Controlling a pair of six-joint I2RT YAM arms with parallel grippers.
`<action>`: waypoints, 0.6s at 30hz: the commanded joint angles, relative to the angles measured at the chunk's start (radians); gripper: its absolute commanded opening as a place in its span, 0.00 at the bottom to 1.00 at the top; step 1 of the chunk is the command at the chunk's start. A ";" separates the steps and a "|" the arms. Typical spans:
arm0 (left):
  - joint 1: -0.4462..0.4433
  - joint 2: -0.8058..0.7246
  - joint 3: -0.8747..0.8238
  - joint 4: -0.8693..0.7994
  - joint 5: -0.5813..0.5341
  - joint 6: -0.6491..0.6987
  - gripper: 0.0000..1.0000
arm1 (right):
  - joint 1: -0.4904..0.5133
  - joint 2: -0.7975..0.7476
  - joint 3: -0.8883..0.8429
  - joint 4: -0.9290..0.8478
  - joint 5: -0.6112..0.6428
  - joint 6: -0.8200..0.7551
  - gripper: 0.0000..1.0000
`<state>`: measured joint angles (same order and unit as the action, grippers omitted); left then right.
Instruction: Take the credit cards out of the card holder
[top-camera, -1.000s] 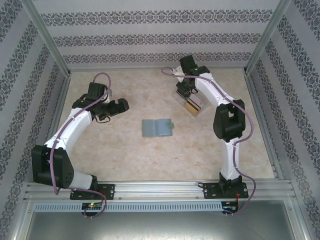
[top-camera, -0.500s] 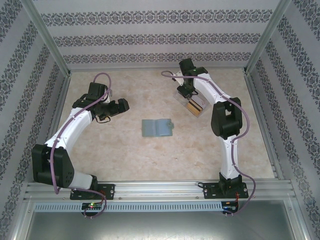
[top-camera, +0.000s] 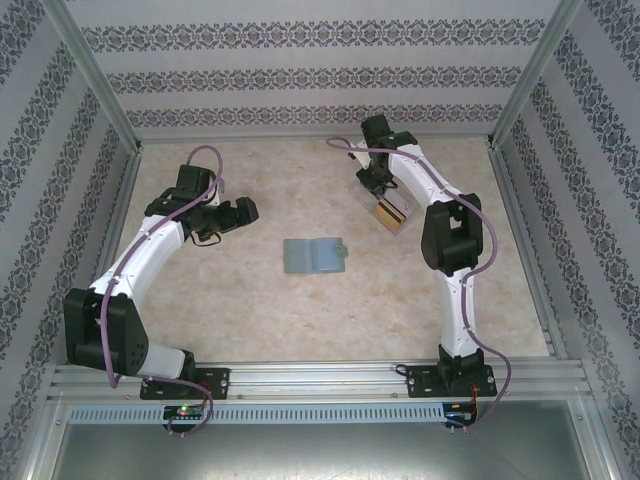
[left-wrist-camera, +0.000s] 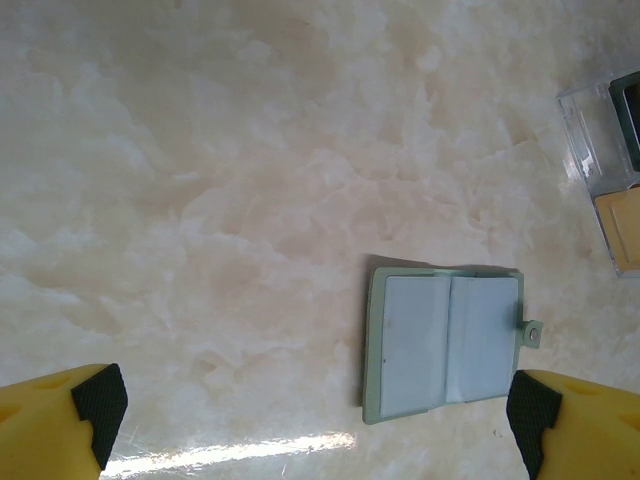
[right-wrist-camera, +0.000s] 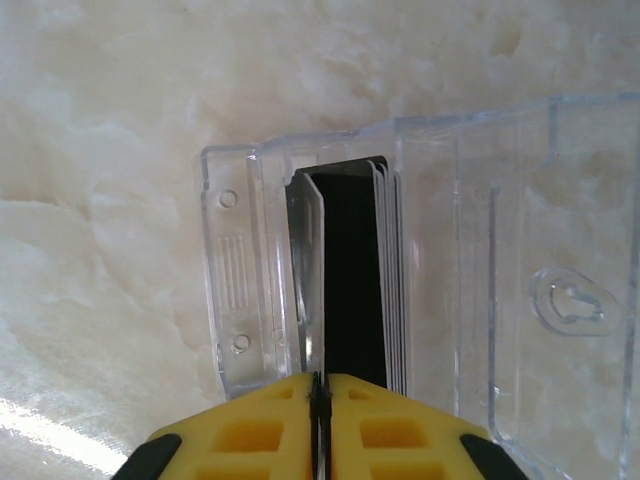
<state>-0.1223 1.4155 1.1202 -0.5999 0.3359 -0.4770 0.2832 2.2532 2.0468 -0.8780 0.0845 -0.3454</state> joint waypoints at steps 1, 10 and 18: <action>0.011 0.007 -0.006 -0.012 0.008 0.021 1.00 | -0.006 0.019 0.040 -0.023 0.001 0.044 0.18; 0.011 0.004 -0.005 -0.015 0.009 0.021 0.99 | -0.009 -0.037 0.055 -0.018 -0.021 0.162 0.26; 0.012 0.009 -0.014 0.000 0.035 0.017 1.00 | 0.014 -0.263 -0.206 0.082 -0.195 0.430 0.43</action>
<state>-0.1223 1.4155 1.1198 -0.5999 0.3439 -0.4770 0.2844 2.1155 1.9312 -0.8482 -0.0067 -0.0689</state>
